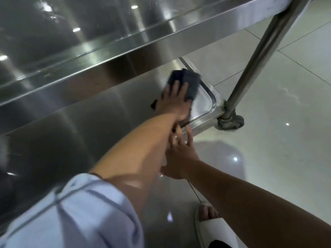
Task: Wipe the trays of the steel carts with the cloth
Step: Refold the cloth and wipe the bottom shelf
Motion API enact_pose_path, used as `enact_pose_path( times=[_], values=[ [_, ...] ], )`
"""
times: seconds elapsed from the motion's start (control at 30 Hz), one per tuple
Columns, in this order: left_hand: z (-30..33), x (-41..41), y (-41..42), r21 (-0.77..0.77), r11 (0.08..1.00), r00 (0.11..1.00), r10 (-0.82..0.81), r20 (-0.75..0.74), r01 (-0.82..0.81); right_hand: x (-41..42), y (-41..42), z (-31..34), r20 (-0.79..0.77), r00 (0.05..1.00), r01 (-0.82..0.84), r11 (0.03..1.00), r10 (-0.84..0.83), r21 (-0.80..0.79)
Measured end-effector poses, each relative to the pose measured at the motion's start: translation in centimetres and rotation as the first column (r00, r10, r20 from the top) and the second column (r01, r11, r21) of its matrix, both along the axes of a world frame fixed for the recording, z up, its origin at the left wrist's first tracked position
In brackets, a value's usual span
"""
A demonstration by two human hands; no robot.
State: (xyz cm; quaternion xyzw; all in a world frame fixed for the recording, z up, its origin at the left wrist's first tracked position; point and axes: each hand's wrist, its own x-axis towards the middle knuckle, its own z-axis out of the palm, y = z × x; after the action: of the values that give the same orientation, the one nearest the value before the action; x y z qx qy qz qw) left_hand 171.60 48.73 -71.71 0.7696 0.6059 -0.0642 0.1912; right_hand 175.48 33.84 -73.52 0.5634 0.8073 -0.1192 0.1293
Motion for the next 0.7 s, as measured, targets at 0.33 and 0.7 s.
enact_pose_path(
  times=[0.33, 0.7],
  values=[
    [-1.2, -18.3, -2.3, 0.062, 0.893, 0.893, 0.449, -0.030, -0.446, 1.2, -0.9, -2.0, -0.442, 0.895, 0.172, 0.957, -0.052, 0.235],
    [-0.5, -3.7, -2.4, 0.054, 0.910, 0.911, 0.412, 0.008, -0.412, 13.7, 5.0, 6.4, -0.969, -0.106, 0.891, 0.411, -0.223, -0.192]
  ],
)
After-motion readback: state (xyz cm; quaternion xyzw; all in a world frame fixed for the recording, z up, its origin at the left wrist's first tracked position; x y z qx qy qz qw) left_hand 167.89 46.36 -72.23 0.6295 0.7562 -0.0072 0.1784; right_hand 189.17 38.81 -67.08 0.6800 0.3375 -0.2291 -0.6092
